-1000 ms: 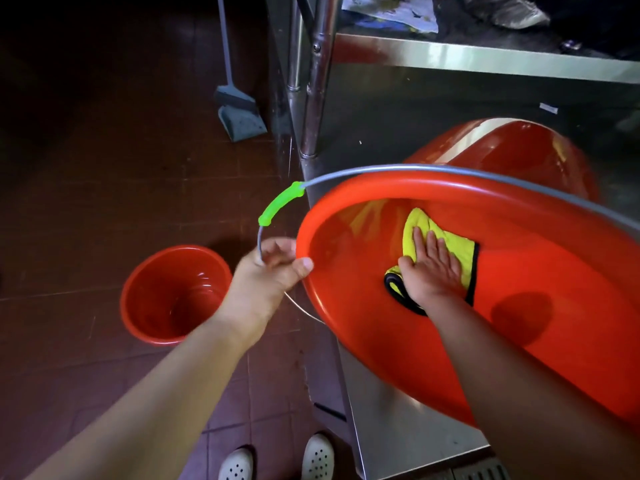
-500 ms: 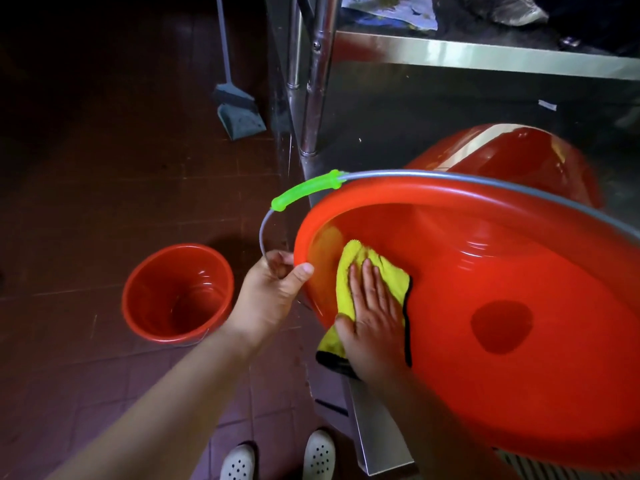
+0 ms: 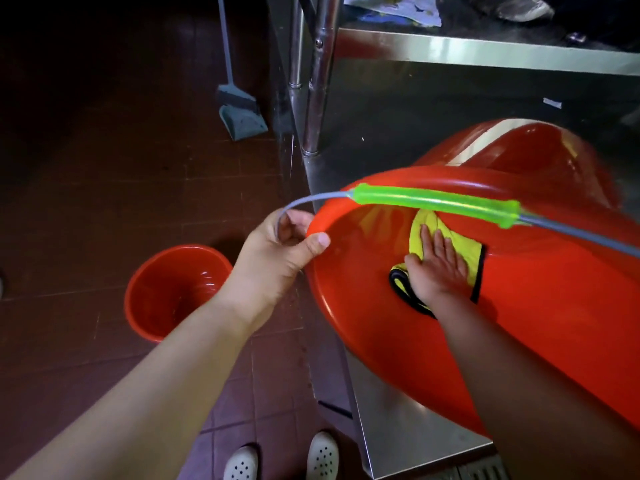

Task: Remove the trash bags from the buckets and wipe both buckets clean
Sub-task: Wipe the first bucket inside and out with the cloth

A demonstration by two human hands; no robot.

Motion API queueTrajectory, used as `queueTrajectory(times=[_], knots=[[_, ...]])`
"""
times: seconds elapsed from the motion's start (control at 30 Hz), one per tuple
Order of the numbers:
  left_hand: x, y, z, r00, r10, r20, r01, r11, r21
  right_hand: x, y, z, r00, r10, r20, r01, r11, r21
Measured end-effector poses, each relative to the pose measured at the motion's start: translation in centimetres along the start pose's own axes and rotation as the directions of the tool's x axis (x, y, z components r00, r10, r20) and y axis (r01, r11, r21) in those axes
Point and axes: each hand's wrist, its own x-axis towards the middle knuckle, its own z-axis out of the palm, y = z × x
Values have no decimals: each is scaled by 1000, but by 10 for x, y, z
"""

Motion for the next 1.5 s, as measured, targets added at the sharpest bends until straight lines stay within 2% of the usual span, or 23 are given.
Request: queueTrajectory(times=[0.07,0.13,0.2,0.3,0.4,0.53,0.6,0.7,0.93,1.07,1.13,1.2,1.33,1.4,1.5], knots=[[-11,-17,3,997,-66,-38,64,997,-41,-1,-1,-2,1000,-7,18,7,1000,3],[-21,-31,11,992,-101,-77,105,993,50,-8,-7,-4,1000,2,19,-2,1000,25],[-20,-36,17,990,-59,-127,80,983,168,-25,-20,-2,1000,-15,-18,16,999,47],[-14,-33,17,996,-8,-92,32,964,262,-66,-40,9,983,-139,-123,144,989,39],[-12,-31,12,1000,-2,-21,9,930,367,-114,-47,17,946,-288,-151,295,955,28],[-15,-31,8,999,-7,-45,22,934,357,-150,-41,28,861,-478,-173,474,878,-69],[-17,-30,6,1000,6,-25,3,931,366,-146,-35,27,832,-528,-169,522,849,-81],[-17,-23,4,1000,23,1,-22,926,376,-124,-31,22,856,-496,-145,498,867,-24],[-4,8,-1,997,70,23,-73,912,404,-28,-27,8,961,-276,-28,275,961,-13],[3,16,-2,991,127,50,-136,867,480,5,-20,-3,969,-244,22,245,969,-40],[0,10,-6,995,93,23,-94,897,432,10,-21,-2,965,-262,21,263,964,-50],[-7,-7,-10,1000,-4,-27,13,937,349,10,-22,0,965,-262,26,263,963,-54],[-37,-51,-12,974,-213,-77,226,921,317,-1,-35,3,977,-210,40,211,977,-17],[-44,-63,-10,970,-231,-75,243,931,271,-27,-47,10,974,-225,7,225,974,6],[-44,-68,-12,977,-159,-141,195,936,293,-93,-65,29,926,-365,-99,365,931,-23]])
